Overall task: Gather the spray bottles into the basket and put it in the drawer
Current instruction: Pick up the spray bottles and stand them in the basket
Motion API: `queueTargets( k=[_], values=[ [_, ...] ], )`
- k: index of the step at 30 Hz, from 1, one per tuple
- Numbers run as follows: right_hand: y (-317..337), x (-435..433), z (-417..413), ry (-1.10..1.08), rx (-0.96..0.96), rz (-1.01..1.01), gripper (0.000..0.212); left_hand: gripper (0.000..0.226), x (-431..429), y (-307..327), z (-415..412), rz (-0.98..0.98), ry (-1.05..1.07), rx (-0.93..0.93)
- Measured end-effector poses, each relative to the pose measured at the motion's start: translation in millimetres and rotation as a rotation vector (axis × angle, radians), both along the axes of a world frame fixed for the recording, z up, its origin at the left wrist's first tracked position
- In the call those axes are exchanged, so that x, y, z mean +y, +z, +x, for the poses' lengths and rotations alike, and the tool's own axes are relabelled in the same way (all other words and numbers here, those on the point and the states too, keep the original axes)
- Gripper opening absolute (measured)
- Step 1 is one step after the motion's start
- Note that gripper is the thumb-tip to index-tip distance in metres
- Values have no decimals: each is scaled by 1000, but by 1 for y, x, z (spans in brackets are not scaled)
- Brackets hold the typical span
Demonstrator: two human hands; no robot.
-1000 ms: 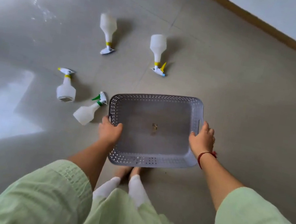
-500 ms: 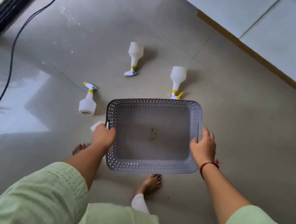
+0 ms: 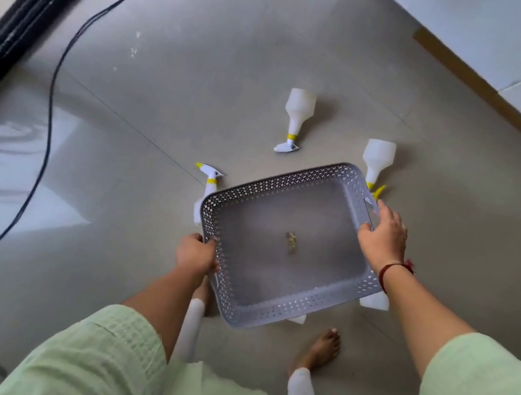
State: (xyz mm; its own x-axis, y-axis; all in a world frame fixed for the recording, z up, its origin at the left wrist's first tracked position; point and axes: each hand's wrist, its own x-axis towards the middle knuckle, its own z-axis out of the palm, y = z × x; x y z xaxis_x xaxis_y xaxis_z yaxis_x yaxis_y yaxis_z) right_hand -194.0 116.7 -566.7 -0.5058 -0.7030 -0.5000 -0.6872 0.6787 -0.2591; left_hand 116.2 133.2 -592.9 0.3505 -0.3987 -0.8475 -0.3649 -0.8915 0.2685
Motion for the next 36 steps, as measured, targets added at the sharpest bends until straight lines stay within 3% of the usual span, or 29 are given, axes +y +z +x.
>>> queueTargets(
  k=[3, 7, 13, 17, 24, 26, 28, 29, 36],
  values=[
    [-2, -49, 40, 23, 13, -3, 56, 11, -28, -2, 38, 36, -19, 34],
    [-14, -104, 81, 68, 12, -8, 55, 24, -54, -21, 75, 16, -7, 31],
    [-37, -153, 125, 203, -58, -14, 62, 16, -69, -53, 107, -10, 149, -7],
    [-48, -155, 150, 293, -96, -75, 69, 15, -80, -69, 126, -46, 292, -33],
    [-101, -122, 168, 254, -175, -71, 65, 14, -103, -117, 162, -97, 506, -101],
    [-121, -112, 174, 266, -173, -39, 62, 18, -86, -135, 145, -65, 356, -121],
    [-143, -106, 182, 297, -182, -10, 61, 34, -20, -159, 93, -93, -284, -187],
    [-155, -104, 187, 322, -187, 5, 60, 41, 8, -173, 74, -121, -398, -188],
    [-235, -93, 229, 417, -249, 128, 70, 37, 55, -251, 67, 29, -665, -175]
  ],
)
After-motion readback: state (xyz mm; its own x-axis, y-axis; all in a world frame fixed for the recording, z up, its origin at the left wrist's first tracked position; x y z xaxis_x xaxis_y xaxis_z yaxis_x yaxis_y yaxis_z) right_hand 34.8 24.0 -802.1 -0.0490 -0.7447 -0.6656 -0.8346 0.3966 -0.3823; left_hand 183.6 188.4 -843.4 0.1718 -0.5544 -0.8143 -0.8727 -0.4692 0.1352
